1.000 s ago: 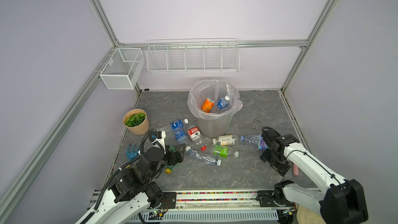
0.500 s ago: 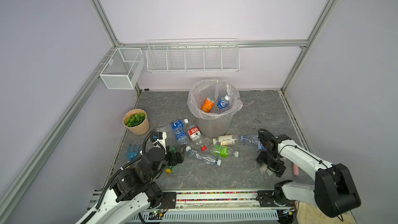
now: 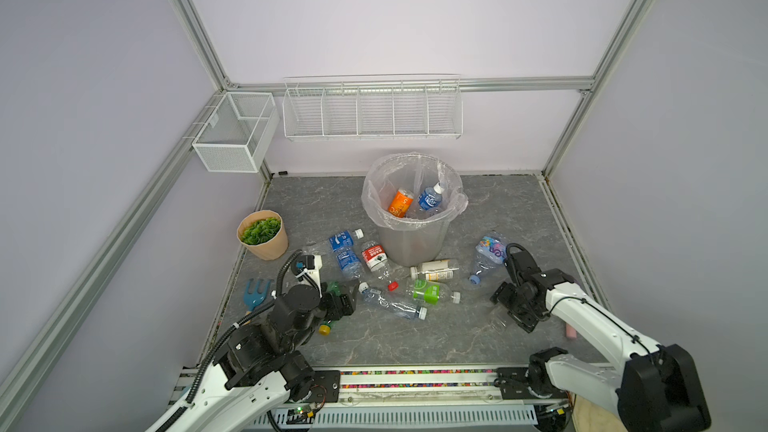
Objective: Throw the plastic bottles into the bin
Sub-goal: 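Close the right gripper around the clear green-label bottle, then lift the clear green-label bottle upright with the right gripper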
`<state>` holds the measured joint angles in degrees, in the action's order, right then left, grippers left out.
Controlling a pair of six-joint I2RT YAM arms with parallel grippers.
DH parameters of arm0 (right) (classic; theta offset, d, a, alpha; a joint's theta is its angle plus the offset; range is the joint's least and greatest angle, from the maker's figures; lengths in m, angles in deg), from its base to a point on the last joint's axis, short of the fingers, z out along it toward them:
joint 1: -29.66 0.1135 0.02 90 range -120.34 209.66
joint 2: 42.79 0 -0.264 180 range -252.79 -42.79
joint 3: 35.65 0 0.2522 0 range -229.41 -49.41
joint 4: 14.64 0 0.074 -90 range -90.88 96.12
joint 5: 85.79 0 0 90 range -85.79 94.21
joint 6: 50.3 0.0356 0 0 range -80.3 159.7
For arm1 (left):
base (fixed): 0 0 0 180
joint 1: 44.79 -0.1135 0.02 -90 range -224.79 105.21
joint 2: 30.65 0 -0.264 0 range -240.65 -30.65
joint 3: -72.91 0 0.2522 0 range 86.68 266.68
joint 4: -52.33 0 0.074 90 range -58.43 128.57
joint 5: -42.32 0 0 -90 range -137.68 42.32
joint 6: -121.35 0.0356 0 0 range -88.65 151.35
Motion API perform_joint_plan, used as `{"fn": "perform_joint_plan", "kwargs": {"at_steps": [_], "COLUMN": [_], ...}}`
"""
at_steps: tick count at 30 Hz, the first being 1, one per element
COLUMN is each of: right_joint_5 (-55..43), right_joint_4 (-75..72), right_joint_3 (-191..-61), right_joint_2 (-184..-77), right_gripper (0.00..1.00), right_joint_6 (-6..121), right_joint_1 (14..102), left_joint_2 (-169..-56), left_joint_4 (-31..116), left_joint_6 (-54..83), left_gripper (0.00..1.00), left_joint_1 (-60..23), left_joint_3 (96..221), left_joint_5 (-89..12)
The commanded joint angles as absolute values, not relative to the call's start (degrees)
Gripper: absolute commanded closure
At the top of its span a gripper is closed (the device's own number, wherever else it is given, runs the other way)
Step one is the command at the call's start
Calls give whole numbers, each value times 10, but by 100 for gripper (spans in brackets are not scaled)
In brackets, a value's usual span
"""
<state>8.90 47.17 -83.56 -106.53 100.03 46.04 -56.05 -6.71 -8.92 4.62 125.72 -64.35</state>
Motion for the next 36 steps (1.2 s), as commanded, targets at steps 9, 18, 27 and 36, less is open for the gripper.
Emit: {"fn": "perform_joint_plan", "kwargs": {"at_steps": [9, 18, 27, 36], "right_joint_5": [104, 129, 96, -13], "right_joint_4": [491, 502, 493, 410], "right_joint_3": [-825, -809, -832, -869], "right_joint_2": [-983, -816, -783, -728], "right_gripper": [41, 87, 94, 94], "right_joint_6": [1003, 992, 931, 832], "right_joint_1": [458, 458, 458, 458], "left_joint_2": [-556, -561, -587, -590], "left_joint_4": [-70, -63, -48, -42], "left_joint_6": [-94, -94, -87, -87], "left_gripper": [5, 5, 5, 5], "left_joint_1": [45, 44, 45, 44], "left_joint_3": [1254, 1255, 1266, 1267], "left_joint_5": [-651, -650, -646, -645]}}
